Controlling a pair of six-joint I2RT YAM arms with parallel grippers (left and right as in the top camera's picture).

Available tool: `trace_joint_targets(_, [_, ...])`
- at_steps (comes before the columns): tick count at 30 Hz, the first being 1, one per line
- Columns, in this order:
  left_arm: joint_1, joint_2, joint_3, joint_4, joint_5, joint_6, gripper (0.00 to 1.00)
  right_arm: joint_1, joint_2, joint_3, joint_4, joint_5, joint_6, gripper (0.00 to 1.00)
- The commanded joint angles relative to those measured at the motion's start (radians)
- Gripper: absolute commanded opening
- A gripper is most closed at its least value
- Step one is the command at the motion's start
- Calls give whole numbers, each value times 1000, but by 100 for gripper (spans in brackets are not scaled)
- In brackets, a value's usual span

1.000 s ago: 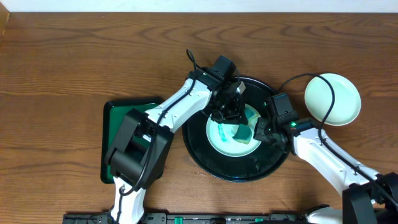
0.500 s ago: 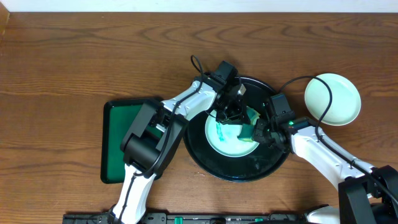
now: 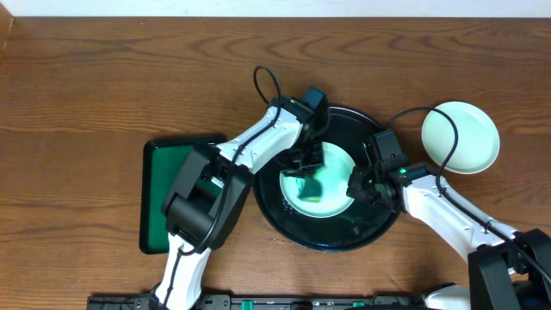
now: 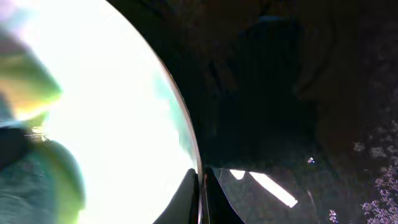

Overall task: Clean dirty plates on tray and stack at the side
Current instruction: 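Scrub the held plate with the sponge in circles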

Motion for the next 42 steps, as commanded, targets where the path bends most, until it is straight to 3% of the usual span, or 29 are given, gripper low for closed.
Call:
trace_joint_targets(1, [39,95,-72,-72,-518,-61,7,2,2,-1,-3,18,10,1])
trace_joint_targets(3, [39,95,-72,-82,-526,-54,7,2,2,-1,-3,18,10,1])
trace_joint_targets(5, [39,95,-72,-68,-436,-2,7,2,2,-1,-4,18,10,1])
trace_joint_targets(9, [38,95,-72,31,-25,172,8,2,2,-1,-3,18,10,1])
trace_joint_targets(12, [38,95,-72,118,269,208,7,2,2,-1,-4,18,10,1])
trace_joint_targets(18, [37,95,-72,233,517,179,7,2,2,-1,-5,18,10,1])
trace_joint_targets(30, [-22,99,-72,390,632,2,8,2,2,-1,-11,18,10,1])
trace_joint_targets(37, [-6,101,-72,396,454,-111,7,2,2,-1,-31,18,10,1])
trace_joint_targets(42, [42,108,-72,386,269,-124,7,2,2,-1,-39,18,10,1])
